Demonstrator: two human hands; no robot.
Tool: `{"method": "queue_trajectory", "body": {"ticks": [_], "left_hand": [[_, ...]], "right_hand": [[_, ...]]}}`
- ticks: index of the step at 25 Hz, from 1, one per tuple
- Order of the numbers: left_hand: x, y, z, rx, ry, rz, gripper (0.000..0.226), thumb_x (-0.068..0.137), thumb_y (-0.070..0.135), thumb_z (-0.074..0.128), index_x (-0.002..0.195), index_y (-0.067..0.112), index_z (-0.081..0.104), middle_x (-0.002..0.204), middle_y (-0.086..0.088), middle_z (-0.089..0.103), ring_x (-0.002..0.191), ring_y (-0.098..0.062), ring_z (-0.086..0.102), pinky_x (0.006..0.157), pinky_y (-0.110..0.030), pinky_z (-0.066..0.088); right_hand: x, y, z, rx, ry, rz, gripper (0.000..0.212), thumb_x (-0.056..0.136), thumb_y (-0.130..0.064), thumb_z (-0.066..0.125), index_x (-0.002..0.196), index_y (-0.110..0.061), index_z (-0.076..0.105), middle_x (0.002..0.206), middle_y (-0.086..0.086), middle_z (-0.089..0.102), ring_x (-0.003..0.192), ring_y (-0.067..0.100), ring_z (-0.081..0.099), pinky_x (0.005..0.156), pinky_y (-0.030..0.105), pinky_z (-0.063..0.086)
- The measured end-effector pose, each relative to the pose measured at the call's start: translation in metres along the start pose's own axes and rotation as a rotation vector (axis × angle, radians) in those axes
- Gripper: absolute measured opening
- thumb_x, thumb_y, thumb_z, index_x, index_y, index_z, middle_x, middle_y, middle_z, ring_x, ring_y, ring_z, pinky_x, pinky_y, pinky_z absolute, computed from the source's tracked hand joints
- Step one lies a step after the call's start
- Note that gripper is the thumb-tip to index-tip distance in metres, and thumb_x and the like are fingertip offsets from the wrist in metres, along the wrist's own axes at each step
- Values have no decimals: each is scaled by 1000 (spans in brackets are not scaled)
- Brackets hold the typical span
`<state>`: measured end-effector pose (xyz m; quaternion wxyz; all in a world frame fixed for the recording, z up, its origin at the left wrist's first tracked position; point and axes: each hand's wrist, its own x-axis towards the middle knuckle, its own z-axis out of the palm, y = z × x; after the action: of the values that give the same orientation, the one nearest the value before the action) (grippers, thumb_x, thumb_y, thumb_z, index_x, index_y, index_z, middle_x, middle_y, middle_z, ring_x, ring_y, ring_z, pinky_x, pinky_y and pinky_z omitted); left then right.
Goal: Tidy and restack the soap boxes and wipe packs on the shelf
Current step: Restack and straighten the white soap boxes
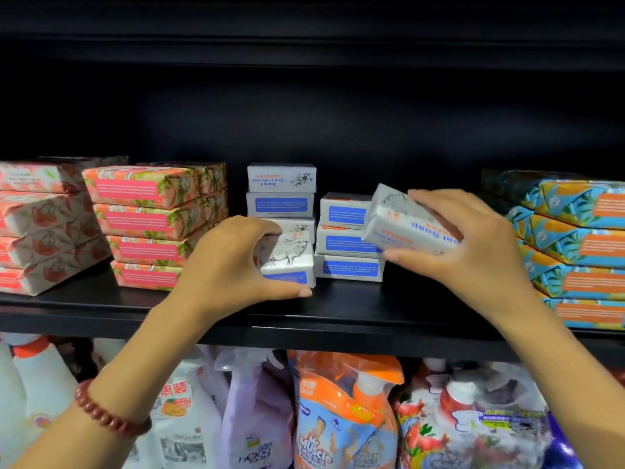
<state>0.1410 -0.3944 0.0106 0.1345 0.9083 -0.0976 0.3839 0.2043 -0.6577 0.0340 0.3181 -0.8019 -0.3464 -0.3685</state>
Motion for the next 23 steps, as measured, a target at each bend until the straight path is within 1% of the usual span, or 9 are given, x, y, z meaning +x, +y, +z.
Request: {"method": "queue_trajectory", "body": {"ticks": [3, 7, 9, 11, 15, 18, 20, 21, 23], "left_hand": [[-10, 14, 0, -40, -12, 4, 81, 48, 68, 72, 107, 12, 66, 99, 2, 67, 89, -13, 59, 74, -22, 43], [-15, 28, 2, -72, -62, -3, 88, 45, 75, 74, 108, 13, 65, 100, 2, 66, 92, -16, 60, 77, -29, 49], [-17, 30, 4, -70, -68, 12, 87, 45, 74, 74, 107, 13, 65, 100, 3, 67, 91, -15, 60, 77, -27, 48], [-18, 30, 4, -79, -61, 17, 82, 47, 70, 72, 106, 14, 65, 99, 5, 67, 90, -12, 60, 75, -22, 45], [-19, 31, 5, -87, -62, 31, 82, 48, 74, 69, 106, 15, 65, 99, 6, 67, 89, -10, 59, 75, -18, 42], [-18, 34, 7, -88, -66, 48, 82, 50, 77, 63, 105, 16, 65, 97, 6, 66, 88, -11, 60, 74, -24, 47], [-16, 38, 9, -87, -79, 43, 83, 48, 77, 65, 105, 17, 65, 98, 7, 66, 89, -10, 59, 74, -21, 46], [-15, 40, 10, -85, -90, 39, 83, 47, 76, 67, 106, 17, 65, 98, 7, 66, 90, -10, 59, 75, -15, 42], [-10, 45, 14, -75, -120, 39, 85, 47, 77, 70, 107, 18, 64, 100, 8, 66, 92, -9, 58, 74, -8, 35]], "right_hand": [[37, 1, 4, -32, 11, 2, 72, 61, -56, 73, 120, -18, 59, 111, -1, 61, 101, 14, 53, 87, 26, 42], [68, 0, 23, -117, -95, 57, 68, 65, -49, 77, 122, -18, 57, 112, 2, 62, 99, 14, 53, 84, 29, 44], [71, -1, 29, -103, -127, 43, 57, 68, -47, 76, 115, -18, 62, 106, 0, 64, 95, 15, 55, 80, 33, 47], [72, -1, 33, -144, -124, -1, 44, 71, -47, 73, 104, -18, 66, 96, -4, 64, 88, 14, 55, 68, 28, 41], [74, -1, 41, -301, -70, -72, 50, 77, -48, 67, 115, -17, 63, 107, 1, 65, 99, 20, 55, 71, 24, 33], [76, 0, 46, -280, -68, -74, 49, 79, -47, 66, 114, -13, 63, 102, 3, 66, 85, 14, 51, 66, 23, 32], [77, 0, 46, -255, -101, -56, 48, 79, -46, 67, 113, -11, 63, 101, 4, 65, 81, 11, 46, 65, 24, 32], [78, 0, 45, -256, -119, -50, 49, 80, -46, 66, 115, -11, 62, 105, 4, 65, 85, 14, 50, 67, 25, 35], [71, 1, 40, -277, -104, -59, 53, 81, -42, 67, 125, -14, 56, 121, 4, 59, 107, 20, 52, 82, 29, 42]]}}
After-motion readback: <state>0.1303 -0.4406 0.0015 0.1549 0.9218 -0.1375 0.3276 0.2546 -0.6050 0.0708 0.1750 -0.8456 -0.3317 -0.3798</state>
